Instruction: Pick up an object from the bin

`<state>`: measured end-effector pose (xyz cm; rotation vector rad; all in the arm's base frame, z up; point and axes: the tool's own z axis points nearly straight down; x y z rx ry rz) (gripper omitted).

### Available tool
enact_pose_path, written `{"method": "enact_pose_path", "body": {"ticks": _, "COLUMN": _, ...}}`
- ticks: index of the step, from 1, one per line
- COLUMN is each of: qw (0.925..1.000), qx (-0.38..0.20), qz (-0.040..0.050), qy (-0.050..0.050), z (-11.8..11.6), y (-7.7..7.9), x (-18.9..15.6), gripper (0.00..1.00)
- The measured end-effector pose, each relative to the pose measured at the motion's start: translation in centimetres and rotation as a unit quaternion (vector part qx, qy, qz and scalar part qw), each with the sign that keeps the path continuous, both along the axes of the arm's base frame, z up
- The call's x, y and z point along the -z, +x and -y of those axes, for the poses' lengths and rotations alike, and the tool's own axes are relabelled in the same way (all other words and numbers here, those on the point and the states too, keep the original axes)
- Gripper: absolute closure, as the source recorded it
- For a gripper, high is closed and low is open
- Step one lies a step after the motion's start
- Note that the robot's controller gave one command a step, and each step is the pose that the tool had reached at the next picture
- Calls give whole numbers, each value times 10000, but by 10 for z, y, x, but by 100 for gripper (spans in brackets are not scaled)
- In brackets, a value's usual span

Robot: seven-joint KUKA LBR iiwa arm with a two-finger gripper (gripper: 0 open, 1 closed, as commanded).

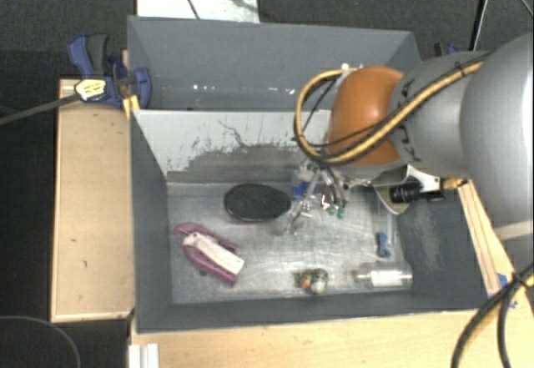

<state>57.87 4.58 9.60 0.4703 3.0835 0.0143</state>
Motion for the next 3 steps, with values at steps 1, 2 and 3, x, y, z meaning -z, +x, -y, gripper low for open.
{"method": "enact_pose_path", "body": {"ticks": 1, "qw": 10000, "qx": 1, "qz": -96, "qy": -23, "z": 3, "y": -6, "x": 9, "gripper": 100}}
{"method": "enact_pose_path", "body": {"ticks": 2, "qw": 10000, "qx": -3, "qz": -96, "qy": -26, "z": 3, "y": -6, "x": 9, "gripper": 0}}
{"method": "enact_pose_path", "body": {"ticks": 3, "qw": 9982, "qx": 595, "qz": -88, "qy": -20, "z": 32, "y": 0, "x": -3, "gripper": 0}}
